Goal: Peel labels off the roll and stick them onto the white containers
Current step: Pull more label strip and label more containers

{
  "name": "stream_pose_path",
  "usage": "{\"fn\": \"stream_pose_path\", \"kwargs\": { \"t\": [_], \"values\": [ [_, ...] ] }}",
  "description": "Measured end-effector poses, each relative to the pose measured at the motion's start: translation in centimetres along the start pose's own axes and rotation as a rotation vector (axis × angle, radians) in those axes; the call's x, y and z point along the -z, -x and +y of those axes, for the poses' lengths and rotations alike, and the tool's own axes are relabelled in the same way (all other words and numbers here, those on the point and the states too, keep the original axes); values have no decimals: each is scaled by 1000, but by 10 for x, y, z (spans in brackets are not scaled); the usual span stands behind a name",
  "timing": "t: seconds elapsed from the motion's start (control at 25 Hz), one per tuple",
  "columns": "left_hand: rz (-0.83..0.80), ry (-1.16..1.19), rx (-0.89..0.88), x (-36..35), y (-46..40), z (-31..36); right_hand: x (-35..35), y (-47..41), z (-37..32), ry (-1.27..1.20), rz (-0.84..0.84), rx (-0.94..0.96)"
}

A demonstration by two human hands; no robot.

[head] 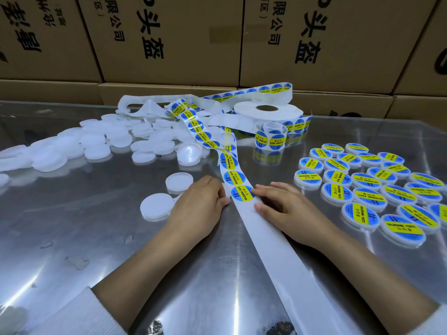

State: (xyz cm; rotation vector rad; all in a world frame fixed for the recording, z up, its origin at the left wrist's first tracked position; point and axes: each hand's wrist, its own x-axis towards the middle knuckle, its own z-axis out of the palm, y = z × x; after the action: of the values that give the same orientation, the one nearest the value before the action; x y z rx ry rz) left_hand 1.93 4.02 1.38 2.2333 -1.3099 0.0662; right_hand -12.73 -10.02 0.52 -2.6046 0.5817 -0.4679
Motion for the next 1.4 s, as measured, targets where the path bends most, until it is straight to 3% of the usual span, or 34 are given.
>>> {"fn": "stream_pose_path", "kwargs": {
  "t": [0.24, 0.44, 0.64, 0.8, 1.04, 1.4],
  "values": [
    [161, 363, 54, 7, -3, 5, -1, -1, 4, -70, -2, -49],
    [53, 83, 45, 4, -4, -3, -1, 0, 2, -72, 22, -48],
    [13, 32, -152, -3, -2, 6, -6, -3, -1, -48, 96, -37],
    [-41, -93, -189, -13, -3, 11, -8, -3, -4, -76, 154, 0],
    [83, -3, -219, -12, -1, 13, -7, -2, -6, -75, 207, 36],
    [102, 253, -114, -8, 2, 17, -5, 0, -7, -130, 193, -36]
  ]
}}
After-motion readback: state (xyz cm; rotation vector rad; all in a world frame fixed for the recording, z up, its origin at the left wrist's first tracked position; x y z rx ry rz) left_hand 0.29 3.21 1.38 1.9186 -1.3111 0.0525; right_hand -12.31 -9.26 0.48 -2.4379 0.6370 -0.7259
